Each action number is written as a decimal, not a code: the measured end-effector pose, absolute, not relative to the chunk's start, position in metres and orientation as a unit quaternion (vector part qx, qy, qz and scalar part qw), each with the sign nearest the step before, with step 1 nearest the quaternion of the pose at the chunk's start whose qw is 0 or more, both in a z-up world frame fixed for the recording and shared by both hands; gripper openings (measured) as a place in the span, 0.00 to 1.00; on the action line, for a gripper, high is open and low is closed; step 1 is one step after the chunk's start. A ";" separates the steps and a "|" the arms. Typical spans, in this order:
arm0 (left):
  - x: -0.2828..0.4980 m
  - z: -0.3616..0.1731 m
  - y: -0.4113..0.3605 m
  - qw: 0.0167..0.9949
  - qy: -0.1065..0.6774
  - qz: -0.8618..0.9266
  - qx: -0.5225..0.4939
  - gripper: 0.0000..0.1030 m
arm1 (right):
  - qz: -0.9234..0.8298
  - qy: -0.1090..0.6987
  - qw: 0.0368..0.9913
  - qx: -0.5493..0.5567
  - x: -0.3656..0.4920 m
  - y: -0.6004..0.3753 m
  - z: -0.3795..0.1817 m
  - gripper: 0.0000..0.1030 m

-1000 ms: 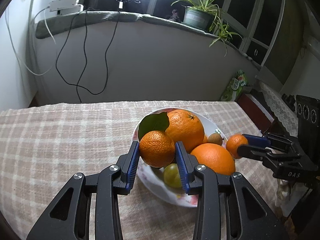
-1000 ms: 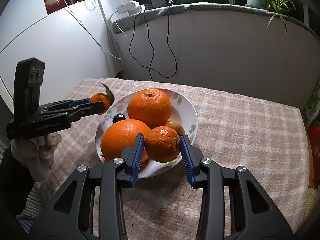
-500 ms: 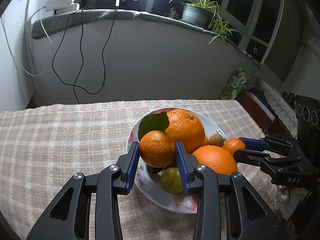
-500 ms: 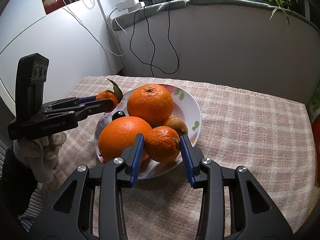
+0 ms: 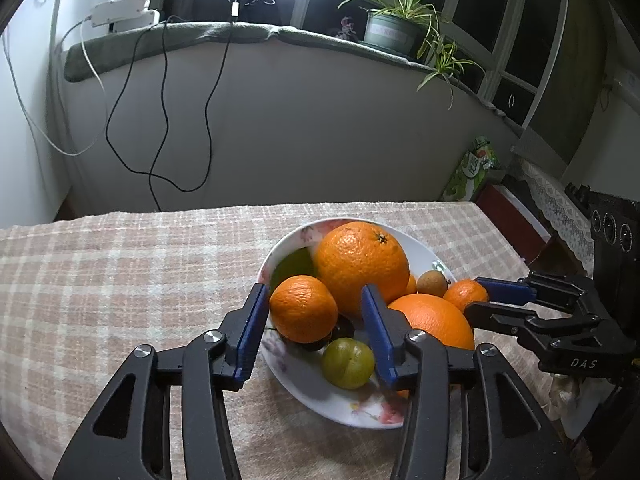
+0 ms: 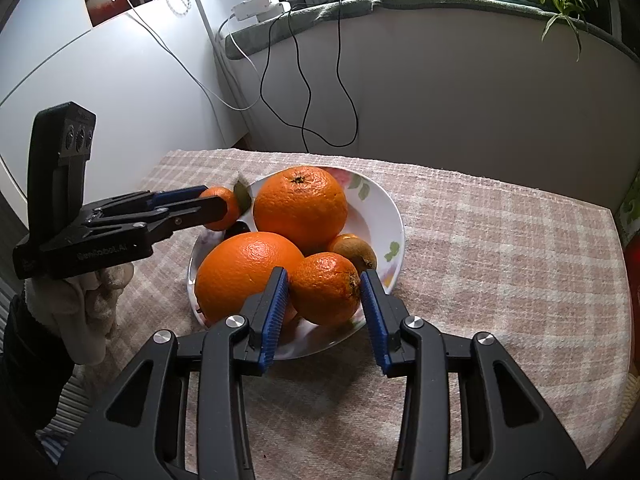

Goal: Organize fruits
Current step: 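Open both grippers to release the two tangerines on the plate, then withdraw both open grippers back from the plate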

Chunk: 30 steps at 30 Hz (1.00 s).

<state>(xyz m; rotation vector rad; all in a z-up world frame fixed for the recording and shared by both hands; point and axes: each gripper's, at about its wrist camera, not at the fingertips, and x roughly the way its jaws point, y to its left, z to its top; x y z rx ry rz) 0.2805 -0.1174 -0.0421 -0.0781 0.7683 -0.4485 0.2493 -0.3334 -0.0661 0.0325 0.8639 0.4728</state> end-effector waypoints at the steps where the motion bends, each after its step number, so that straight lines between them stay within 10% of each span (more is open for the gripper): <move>1: 0.280 -0.042 -0.118 0.902 0.371 -0.216 -0.037 0.46 | 0.226 0.415 0.881 0.015 0.250 -0.333 -0.066 0.38; 6: 0.279 -0.041 -0.118 0.903 0.370 -0.215 -0.036 0.50 | 0.223 0.404 0.887 0.020 0.248 -0.336 -0.062 0.59; 30: 0.262 -0.029 -0.118 0.909 0.357 -0.211 -0.029 0.72 | 0.212 0.381 0.899 0.021 0.231 -0.338 -0.048 0.86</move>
